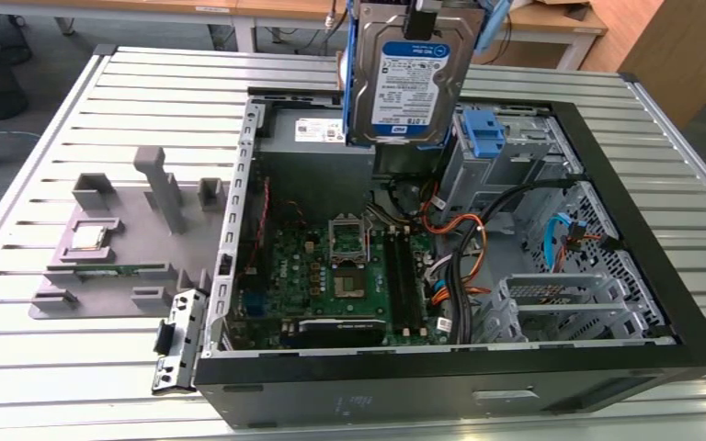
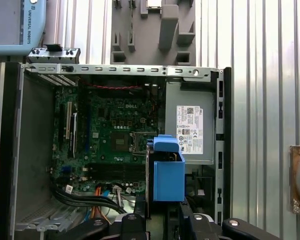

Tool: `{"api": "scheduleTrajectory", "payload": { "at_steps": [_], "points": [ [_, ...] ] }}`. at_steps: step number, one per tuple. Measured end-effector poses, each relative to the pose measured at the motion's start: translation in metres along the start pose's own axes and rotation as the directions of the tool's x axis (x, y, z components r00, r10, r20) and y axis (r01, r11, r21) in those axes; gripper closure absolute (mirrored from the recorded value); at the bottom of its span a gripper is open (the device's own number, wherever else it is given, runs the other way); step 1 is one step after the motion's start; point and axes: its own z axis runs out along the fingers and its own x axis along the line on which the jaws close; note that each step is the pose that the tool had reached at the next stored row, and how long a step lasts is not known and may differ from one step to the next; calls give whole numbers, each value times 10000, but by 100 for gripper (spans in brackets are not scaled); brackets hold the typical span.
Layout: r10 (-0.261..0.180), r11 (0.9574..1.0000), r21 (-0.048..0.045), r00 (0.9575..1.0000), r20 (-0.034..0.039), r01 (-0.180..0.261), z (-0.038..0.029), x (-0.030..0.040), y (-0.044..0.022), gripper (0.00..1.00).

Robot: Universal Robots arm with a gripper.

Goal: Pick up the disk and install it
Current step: 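Pick up the disk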

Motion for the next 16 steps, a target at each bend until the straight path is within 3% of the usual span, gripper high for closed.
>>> {"api": "scheduleTrajectory", "payload": {
  "at_steps": [6,12,16],
  "points": [
    [0,10000,0,10000,1,0,0,6,0,65],
    [0,10000,0,10000,0,0,-2,7,-44,65],
    [-3,10000,1,10000,20,3,-1,41,-45,65]
  ]
}}
